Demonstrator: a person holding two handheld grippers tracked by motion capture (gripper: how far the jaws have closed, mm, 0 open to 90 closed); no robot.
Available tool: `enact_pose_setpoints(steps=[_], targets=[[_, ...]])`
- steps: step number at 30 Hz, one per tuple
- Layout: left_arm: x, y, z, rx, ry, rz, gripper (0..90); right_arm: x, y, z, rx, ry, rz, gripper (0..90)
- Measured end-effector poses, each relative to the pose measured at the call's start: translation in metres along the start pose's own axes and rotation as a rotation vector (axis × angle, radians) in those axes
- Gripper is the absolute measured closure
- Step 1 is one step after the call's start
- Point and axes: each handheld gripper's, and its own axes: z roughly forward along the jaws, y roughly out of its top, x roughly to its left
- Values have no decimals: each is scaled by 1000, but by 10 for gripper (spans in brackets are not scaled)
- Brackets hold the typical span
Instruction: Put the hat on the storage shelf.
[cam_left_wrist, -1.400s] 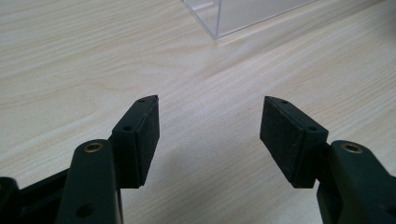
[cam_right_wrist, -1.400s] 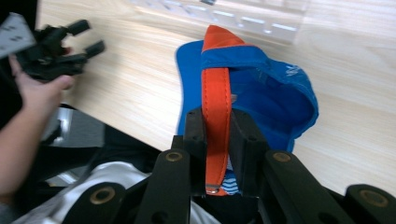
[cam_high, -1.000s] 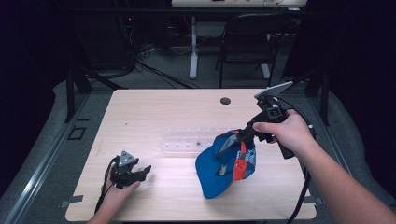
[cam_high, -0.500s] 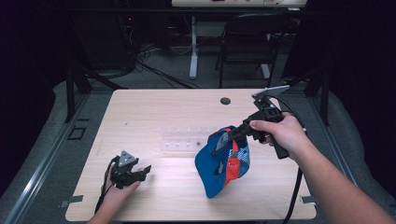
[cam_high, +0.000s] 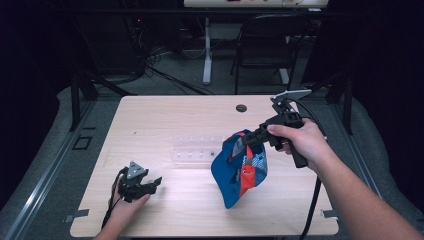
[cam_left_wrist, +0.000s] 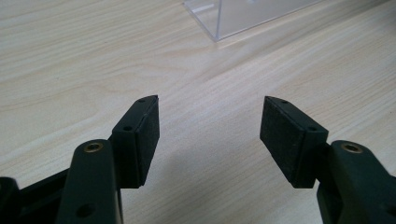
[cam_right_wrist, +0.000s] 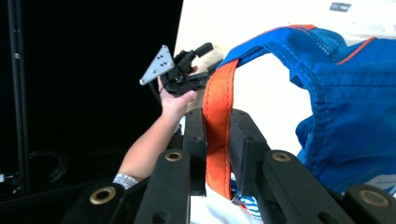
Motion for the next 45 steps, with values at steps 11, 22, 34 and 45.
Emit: enact_pose_setpoints(steps=[11, 22, 34, 45], targets=[[-2, 0, 0, -4, -6, 12, 386, 7, 5, -4, -51, 24, 11, 784], [-3, 1, 0, -4, -12, 9, 386, 15, 15, -9, -92, 65, 6, 784], [-10, 3, -2, -26, -45, 24, 401, 25, 26, -13, -135, 76, -6, 783], [-26, 14, -3, -56, -93, 39, 395, 26, 36, -14, -165, 70, -2, 783]])
